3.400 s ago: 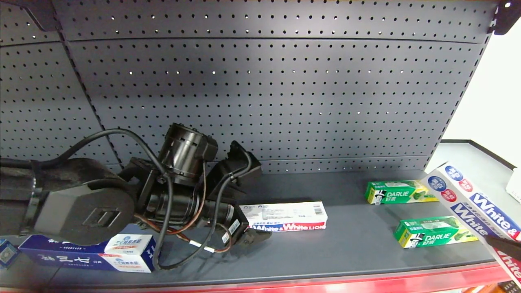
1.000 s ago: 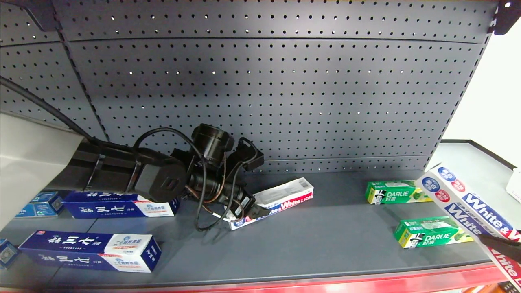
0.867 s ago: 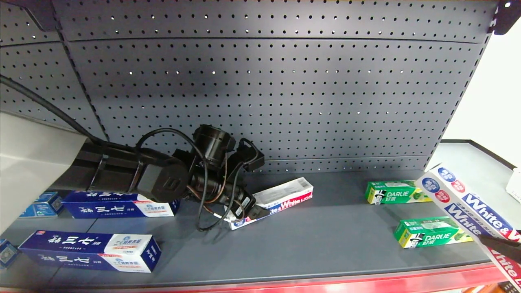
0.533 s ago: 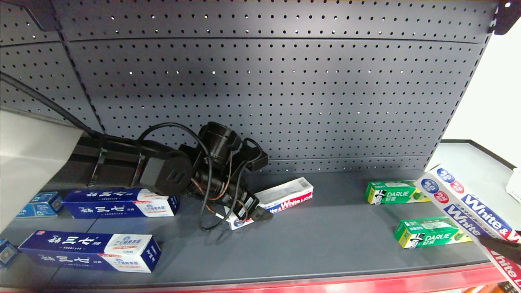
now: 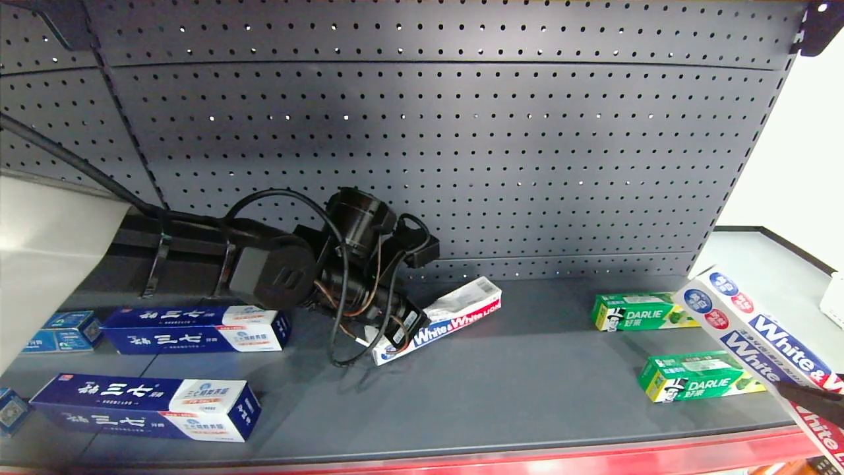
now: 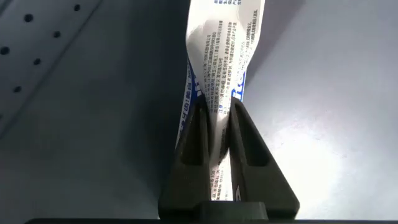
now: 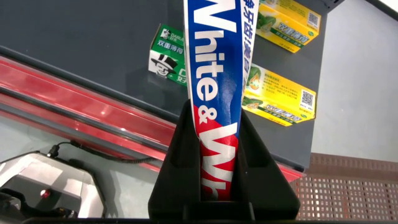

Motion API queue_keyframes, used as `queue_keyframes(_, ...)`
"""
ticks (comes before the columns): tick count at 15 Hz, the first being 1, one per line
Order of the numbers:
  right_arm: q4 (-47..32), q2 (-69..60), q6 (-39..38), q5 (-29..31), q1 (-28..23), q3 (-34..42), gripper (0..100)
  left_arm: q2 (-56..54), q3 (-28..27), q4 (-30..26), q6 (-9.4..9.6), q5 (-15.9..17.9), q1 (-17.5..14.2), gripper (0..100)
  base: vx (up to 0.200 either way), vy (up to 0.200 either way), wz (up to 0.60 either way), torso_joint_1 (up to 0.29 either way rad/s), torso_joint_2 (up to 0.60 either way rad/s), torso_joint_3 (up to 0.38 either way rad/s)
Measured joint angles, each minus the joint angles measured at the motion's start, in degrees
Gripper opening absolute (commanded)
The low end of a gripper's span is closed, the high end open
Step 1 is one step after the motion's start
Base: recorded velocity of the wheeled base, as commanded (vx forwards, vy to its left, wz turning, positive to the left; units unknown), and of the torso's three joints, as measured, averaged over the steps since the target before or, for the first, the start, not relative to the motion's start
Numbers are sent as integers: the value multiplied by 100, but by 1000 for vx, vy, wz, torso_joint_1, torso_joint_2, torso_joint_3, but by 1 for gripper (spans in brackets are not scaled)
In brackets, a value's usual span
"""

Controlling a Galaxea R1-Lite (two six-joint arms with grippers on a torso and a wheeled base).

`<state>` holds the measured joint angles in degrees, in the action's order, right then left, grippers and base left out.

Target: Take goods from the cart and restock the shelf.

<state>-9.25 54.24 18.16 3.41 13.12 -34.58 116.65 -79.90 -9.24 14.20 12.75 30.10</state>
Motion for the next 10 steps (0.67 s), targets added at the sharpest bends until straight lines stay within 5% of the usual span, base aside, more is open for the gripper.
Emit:
queue_keyframes(3,-5,-10,1,2,-6,0,0,-55,-37,-124,-583,30,132,0,0,0,0,0,0,0)
queue_keyframes(7,-5,-7,0,2,16,7,0,-276,-113,-367,-986,74,215,0,0,0,0,0,0,0)
queue_keyframes(10,-7,-10,1,4,18,5,0,-605,-277,-994,-1874,510,394,0,0,0,0,0,0,0)
